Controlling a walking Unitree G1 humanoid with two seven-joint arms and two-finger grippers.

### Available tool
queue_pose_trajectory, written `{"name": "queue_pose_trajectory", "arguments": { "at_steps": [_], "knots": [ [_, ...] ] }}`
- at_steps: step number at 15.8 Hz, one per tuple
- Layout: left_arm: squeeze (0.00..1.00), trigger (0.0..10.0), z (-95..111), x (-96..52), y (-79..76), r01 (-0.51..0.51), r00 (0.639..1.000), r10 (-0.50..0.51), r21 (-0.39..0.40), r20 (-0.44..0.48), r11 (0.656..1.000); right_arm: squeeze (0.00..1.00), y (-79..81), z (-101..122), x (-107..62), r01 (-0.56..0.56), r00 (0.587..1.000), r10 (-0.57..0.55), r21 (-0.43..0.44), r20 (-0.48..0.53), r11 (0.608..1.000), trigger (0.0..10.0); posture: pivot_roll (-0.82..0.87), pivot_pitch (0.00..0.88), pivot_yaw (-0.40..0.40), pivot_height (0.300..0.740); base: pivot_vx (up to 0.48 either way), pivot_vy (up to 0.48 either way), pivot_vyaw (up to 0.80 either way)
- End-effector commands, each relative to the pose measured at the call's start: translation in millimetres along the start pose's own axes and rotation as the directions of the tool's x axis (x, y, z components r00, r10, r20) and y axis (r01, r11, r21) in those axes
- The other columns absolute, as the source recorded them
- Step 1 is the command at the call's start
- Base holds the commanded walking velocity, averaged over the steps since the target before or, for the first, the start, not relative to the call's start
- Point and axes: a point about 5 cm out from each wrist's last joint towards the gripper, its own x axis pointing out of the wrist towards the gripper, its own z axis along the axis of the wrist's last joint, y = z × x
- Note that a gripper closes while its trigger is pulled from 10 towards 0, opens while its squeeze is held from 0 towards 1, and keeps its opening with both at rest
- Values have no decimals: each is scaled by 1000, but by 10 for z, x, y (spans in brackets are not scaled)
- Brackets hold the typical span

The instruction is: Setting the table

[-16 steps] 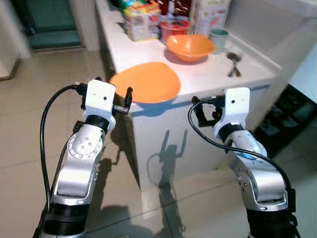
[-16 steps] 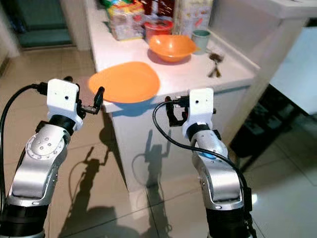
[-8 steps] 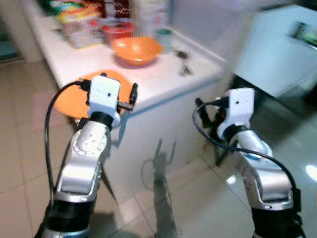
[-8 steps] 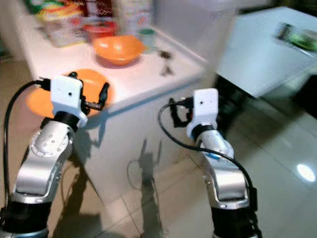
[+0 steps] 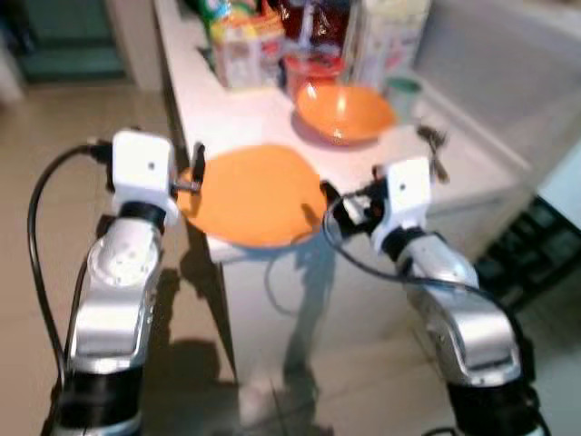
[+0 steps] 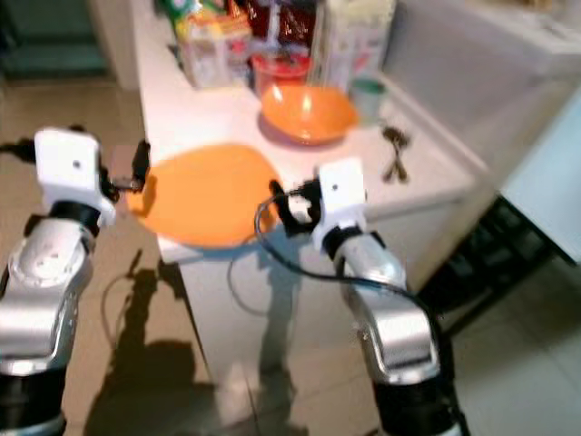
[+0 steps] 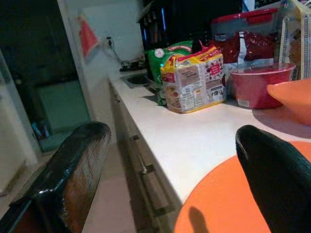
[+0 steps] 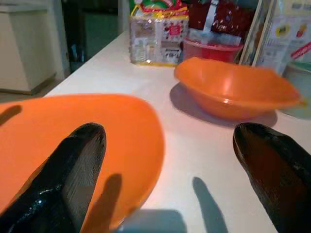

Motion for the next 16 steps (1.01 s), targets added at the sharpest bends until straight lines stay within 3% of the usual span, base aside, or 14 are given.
{"name": "queue_pose_trajectory", "arguments": {
  "at_steps": [1, 2, 3, 5, 6, 8, 10, 11, 13, 14, 15, 16],
  "knots": [
    [0, 10000, 37, 19, -96, 33, 999, -33, -19, 7, 999, 0, -111, -8, -55, 19, 1000, -19, 26, -13, 999, 10000, 65, 0, -47, 740, 0, 0, 0],
    [0, 10000, 13, 22, -72, 34, 999, -34, -36, -15, 999, 0, -98, 10, -80, -8, 1000, 9, 109, -1, 994, 10000, 65, 0, -41, 740, 0, 0, 0],
    [1000, 10000, -3, 29, -51, 42, 998, -47, -127, -36, 991, 0, -80, 54, -104, -43, 999, 38, 150, 36, 988, 10000, 65, 0, -41, 740, 0, 0, 0],
    [1000, 10000, -46, 52, 0, 52, 993, -79, -273, -89, 960, 0, -63, 61, -119, -76, 997, 72, 161, 34, 984, 10000, 65, 0, -41, 740, 0, 0, 0],
    [1000, 10000, -134, 62, 47, 52, 982, -105, -312, -158, 949, 0, -62, 47, -121, -94, 996, 93, 147, 16, 985, 10000, 65, 0, -41, 740, 0, 0, 0],
    [1000, 10000, -172, 71, 83, 39, 977, -110, -352, -182, 935, 0, -69, 28, -127, -96, 995, 98, 139, -3, 986, 10000, 65, 0, -41, 740, 0, 0, 0],
    [1000, 10000, -286, 87, 84, 40, 956, -173, -478, -237, 877, 0, -69, -22, -128, -95, 994, 101, 124, -41, 988, 10000, 65, 0, -41, 740, 0, 0, 0],
    [1000, 10000, -314, 90, 85, 35, 948, -189, -505, -255, 862, 0, -67, -28, -129, -96, 994, 102, 115, -48, 989, 10000, 65, 0, -41, 740, 0, 0, 0],
    [1000, 10000, -451, 167, 163, -65, 932, -150, -561, -329, 825, 0, -75, -27, -108, -101, 993, 107, 105, -50, 989, 10000, 47, 0, -41, 740, 0, 0, 0],
    [380, 10000, -520, 201, 209, -109, 925, -126, -569, -358, 815, 0, -78, -24, -97, -103, 993, 109, 101, -52, 990, 10000, 46, 0, -42, 740, 0, 0, 0],
    [0, 10000, -544, 224, 238, -128, 925, -109, -569, -363, 812, 0, -79, -20, -91, -105, 992, 110, 97, -53, 990, 10000, 41, 0, -42, 740, 0, 0, 0],
    [0, 10000, -548, 240, 248, -131, 925, -112, -580, -364, 804, 0, -84, -16, -88, -104, 992, 110, 93, -54, 990, 10000, 39, 0, -44, 740, 0, 0, 0]
  ]
}}
